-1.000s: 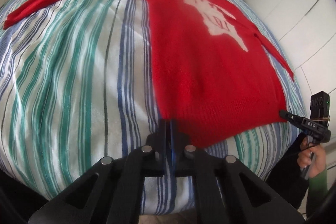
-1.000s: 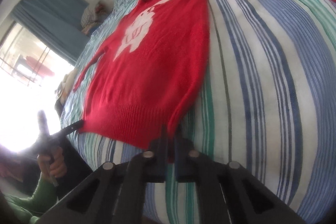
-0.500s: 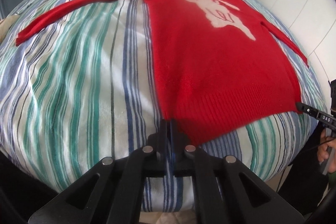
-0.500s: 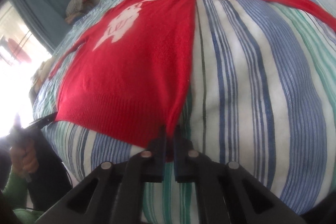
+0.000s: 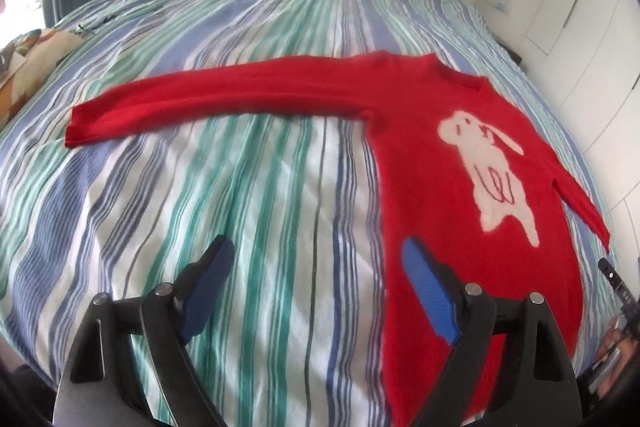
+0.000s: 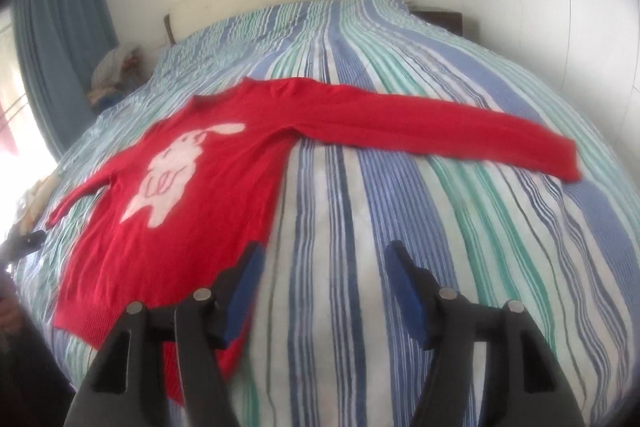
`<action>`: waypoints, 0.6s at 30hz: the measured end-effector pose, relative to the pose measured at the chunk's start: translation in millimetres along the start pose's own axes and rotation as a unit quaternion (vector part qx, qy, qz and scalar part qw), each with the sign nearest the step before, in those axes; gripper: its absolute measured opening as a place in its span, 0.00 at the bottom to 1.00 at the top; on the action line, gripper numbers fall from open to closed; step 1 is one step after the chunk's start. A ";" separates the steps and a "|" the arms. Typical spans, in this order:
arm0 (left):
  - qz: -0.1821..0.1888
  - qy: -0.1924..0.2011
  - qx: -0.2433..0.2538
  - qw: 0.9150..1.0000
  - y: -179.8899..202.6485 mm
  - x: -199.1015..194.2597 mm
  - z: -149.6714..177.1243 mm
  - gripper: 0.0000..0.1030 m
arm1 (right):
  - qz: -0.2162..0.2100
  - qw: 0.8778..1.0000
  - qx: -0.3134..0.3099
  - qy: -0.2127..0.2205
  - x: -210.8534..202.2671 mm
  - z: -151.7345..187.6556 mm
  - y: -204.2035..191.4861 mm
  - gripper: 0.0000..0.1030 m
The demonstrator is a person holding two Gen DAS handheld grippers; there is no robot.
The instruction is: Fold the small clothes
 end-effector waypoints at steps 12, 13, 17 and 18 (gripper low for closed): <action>-0.085 -0.001 0.021 0.996 -21.7 56.1 17.2 0.99 | 0.047 0.998 0.005 -0.029 44.3 31.5 19.5 0.67; -0.089 0.000 0.024 0.996 -21.2 56.7 17.8 0.99 | 0.048 0.998 0.006 -0.029 45.6 32.2 19.8 0.67; -0.092 -0.001 0.024 0.996 -21.7 57.7 17.2 1.00 | 0.052 0.998 0.004 -0.029 48.8 32.8 18.3 0.72; -0.092 -0.001 0.024 0.995 -21.9 57.9 16.9 1.00 | 0.053 0.998 0.002 -0.028 49.2 33.6 17.1 0.72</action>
Point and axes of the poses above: each gripper's, at about its wrist camera, not at the fingertips, and x roughly the way its jaws point, y to its right, z to its underside, the point moved 6 cm from there along x, roughly the way its jaws point, and after that the axes turned 11 degrees about -x, right-handed, at the moved point
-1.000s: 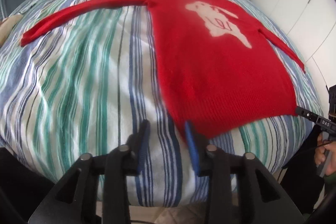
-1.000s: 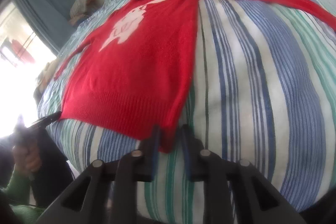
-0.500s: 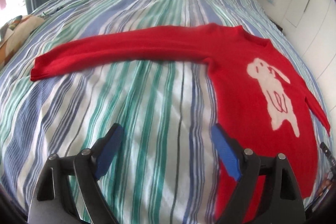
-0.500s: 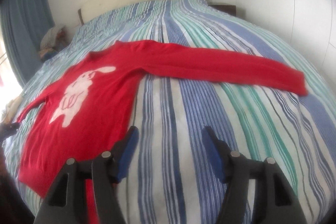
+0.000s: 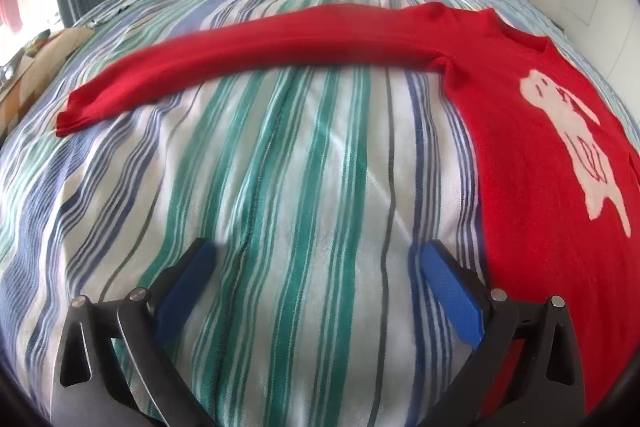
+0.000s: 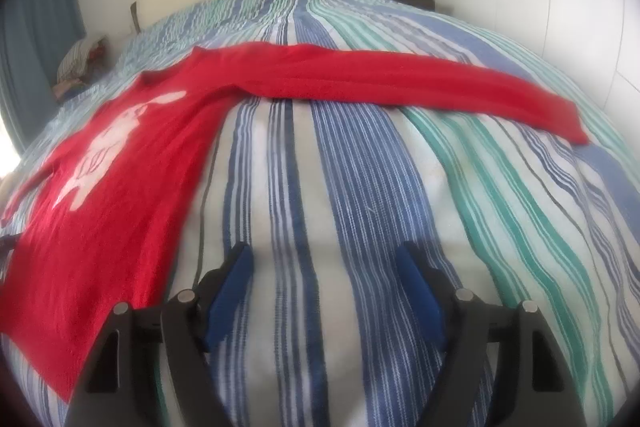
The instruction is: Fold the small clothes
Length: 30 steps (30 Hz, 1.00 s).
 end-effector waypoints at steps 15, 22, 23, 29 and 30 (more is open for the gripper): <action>0.003 -0.003 0.004 1.000 -0.1 0.2 1.4 1.00 | 0.006 1.000 -0.011 0.002 1.9 0.9 -4.4 0.77; 0.000 -0.007 0.014 1.000 1.3 0.4 4.0 1.00 | 0.009 1.000 -0.014 0.001 2.6 0.2 -5.5 0.78; -0.002 -0.007 0.017 1.000 1.6 0.5 4.3 1.00 | 0.009 1.000 -0.014 0.001 2.6 0.2 -5.6 0.78; -0.012 -0.009 0.028 0.999 4.2 1.4 5.2 1.00 | 0.010 1.000 -0.015 0.000 3.0 -0.4 -5.8 0.79; -0.013 -0.010 0.028 0.999 4.2 1.5 5.2 1.00 | 0.010 1.000 -0.015 0.000 3.0 -0.5 -5.9 0.79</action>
Point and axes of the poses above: each gripper's, at about its wrist camera, not at the fingertips, and x roughly the way its jaws point, y to its right, z to its underside, the point moved 6 cm from there along x, roughly the way its jaws point, and after that the axes turned 11 degrees about -x, right-handed, at the moved point
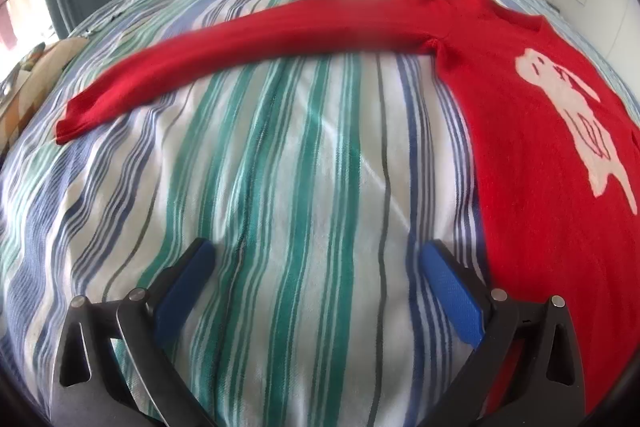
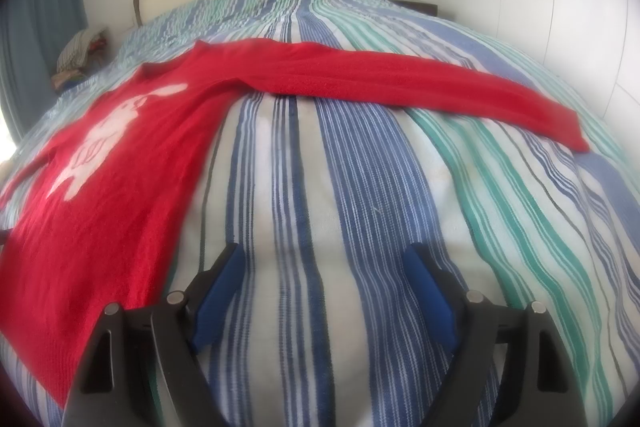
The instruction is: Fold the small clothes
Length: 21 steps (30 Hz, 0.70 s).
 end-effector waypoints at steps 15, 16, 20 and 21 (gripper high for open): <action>-0.003 0.000 0.003 1.000 0.7 0.2 0.3 1.00 | 0.000 1.000 0.000 0.000 0.1 -0.2 -0.4 0.79; -0.003 0.000 0.003 1.000 0.7 0.3 0.4 1.00 | 0.000 1.000 0.000 0.000 0.1 -0.2 -0.4 0.79; -0.003 0.000 0.003 1.000 0.8 0.4 0.4 1.00 | 0.000 1.000 -0.001 0.000 0.1 -0.3 -0.5 0.80; -0.003 0.000 0.003 1.000 0.8 0.4 0.3 1.00 | 0.000 1.000 -0.001 0.000 0.1 -0.3 -0.5 0.80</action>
Point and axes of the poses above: each gripper's, at about its wrist camera, not at the fingertips, and x roughly the way its jaws point, y to its right, z to its underside, the point moved 6 cm from there along x, roughly the way its jaws point, and after that the axes turned 11 degrees about -x, right-handed, at the moved point
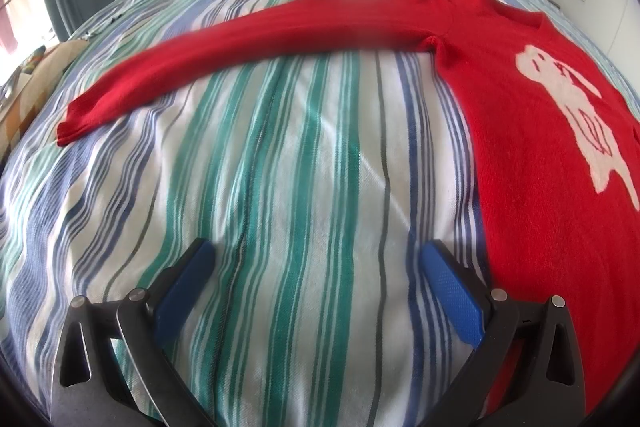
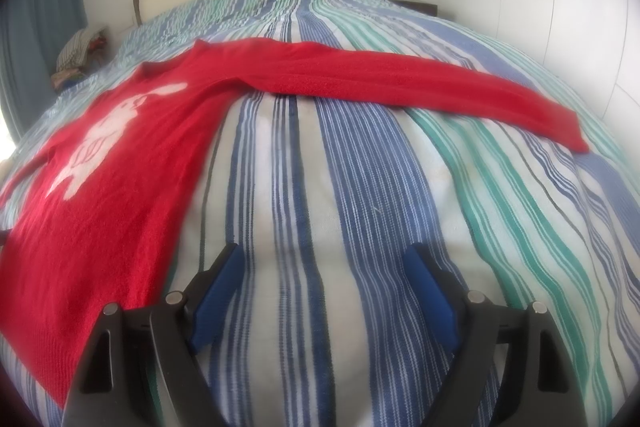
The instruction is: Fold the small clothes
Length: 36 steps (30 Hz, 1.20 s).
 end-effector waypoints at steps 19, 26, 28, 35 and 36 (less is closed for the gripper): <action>0.000 0.000 0.001 1.000 0.5 0.0 0.5 1.00 | 0.000 1.000 -0.001 0.000 -0.2 -0.4 -0.4 0.80; 0.002 0.001 0.000 1.000 -0.1 0.3 0.1 1.00 | -0.027 0.999 0.014 -0.013 -7.1 -3.9 4.0 0.80; 0.002 0.001 0.000 1.000 -0.1 0.2 -0.3 1.00 | -0.073 0.995 0.063 0.000 -20.1 -14.3 22.3 0.79; 0.000 0.001 0.001 1.000 0.5 0.4 0.1 1.00 | -0.124 0.915 0.373 0.087 -34.0 -38.7 207.3 0.79; -0.001 0.001 0.001 1.000 0.5 0.4 0.1 1.00 | -0.122 0.903 0.405 0.072 -25.1 -31.9 227.7 0.78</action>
Point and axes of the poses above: each gripper's, at about its wrist camera, not at the fingertips, and x roughly the way its jaws point, y to its right, z to its underside, the point moved 6 cm from there along x, roughly the way its jaws point, and after that the axes turned 11 degrees about -x, right-handed, at the moved point
